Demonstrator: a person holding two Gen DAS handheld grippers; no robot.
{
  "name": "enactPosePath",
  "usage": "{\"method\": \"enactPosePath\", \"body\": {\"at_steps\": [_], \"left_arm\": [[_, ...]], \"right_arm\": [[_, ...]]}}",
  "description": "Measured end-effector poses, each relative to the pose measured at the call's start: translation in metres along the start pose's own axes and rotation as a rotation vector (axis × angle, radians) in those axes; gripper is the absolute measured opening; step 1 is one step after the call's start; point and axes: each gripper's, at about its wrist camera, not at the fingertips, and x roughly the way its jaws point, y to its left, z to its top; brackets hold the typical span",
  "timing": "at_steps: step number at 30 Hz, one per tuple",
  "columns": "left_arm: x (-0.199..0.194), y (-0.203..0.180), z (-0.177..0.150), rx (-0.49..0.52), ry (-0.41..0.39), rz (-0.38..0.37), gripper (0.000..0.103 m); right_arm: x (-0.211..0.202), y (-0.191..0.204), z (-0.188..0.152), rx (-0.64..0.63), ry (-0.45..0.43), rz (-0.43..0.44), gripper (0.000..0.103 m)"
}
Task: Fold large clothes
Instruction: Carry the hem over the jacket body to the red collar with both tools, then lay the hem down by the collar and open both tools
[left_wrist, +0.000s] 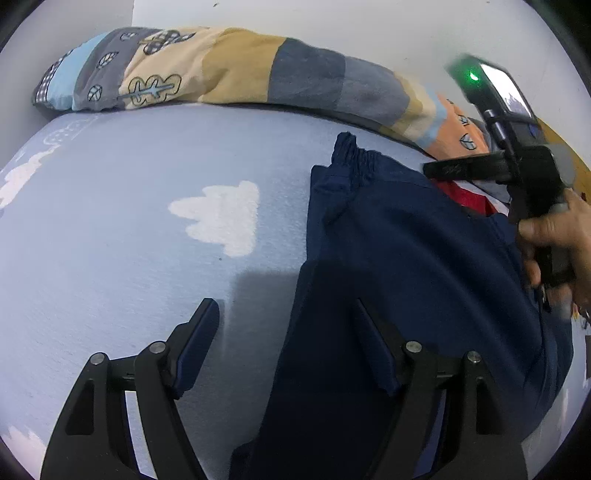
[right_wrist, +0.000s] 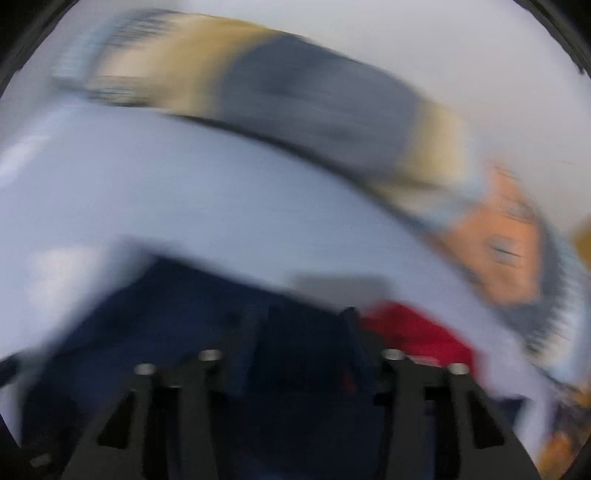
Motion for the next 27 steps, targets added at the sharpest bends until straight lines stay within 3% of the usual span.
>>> {"method": "enactPosePath", "body": {"at_steps": [1,3,4,6,8,12,14,16,17,18,20,23,25,27], "left_arm": [[-0.005,0.000,0.003,0.018,-0.001,-0.007,0.075],[-0.018,0.000,0.014,0.042,-0.029,-0.024,0.075],[-0.024,0.001,0.023,0.044,-0.050,-0.033,0.075],[-0.023,0.002,0.047,0.034,-0.043,-0.096,0.075],[-0.001,0.006,0.081,0.013,0.013,-0.213,0.075],[0.047,0.003,0.123,0.030,0.093,-0.257,0.074],[0.072,-0.009,0.132,0.066,0.162,-0.308,0.074],[0.085,-0.020,0.130,0.088,0.180,-0.311,0.074],[0.090,-0.027,0.127,0.111,0.192,-0.302,0.065],[0.095,-0.035,0.123,0.138,0.194,-0.278,0.038],[0.097,-0.045,0.117,0.176,0.175,-0.207,0.015],[0.095,-0.052,0.120,0.213,0.119,-0.090,0.012],[0.095,-0.042,0.128,0.157,0.084,0.009,0.012],[0.096,-0.032,0.132,0.100,0.083,-0.022,0.010]], "right_arm": [[0.001,-0.014,-0.002,0.058,0.005,0.030,0.038],[-0.012,-0.055,-0.017,0.234,-0.037,0.270,0.036],[-0.020,-0.065,-0.025,0.250,-0.049,0.313,0.036],[-0.046,-0.077,-0.048,0.234,-0.078,0.323,0.041],[-0.071,-0.084,-0.073,0.225,-0.113,0.387,0.047],[-0.124,-0.094,-0.136,0.232,-0.160,0.500,0.048],[-0.143,-0.097,-0.161,0.215,-0.169,0.502,0.048],[-0.150,-0.109,-0.183,0.225,-0.180,0.489,0.048],[-0.149,-0.119,-0.193,0.238,-0.175,0.467,0.048],[-0.144,-0.133,-0.201,0.261,-0.170,0.445,0.048],[-0.136,-0.165,-0.212,0.317,-0.153,0.388,0.048],[-0.108,-0.226,-0.213,0.426,-0.125,0.245,0.051],[-0.079,-0.261,-0.207,0.451,-0.079,0.194,0.055],[-0.057,-0.284,-0.202,0.483,-0.063,0.169,0.058]]}}
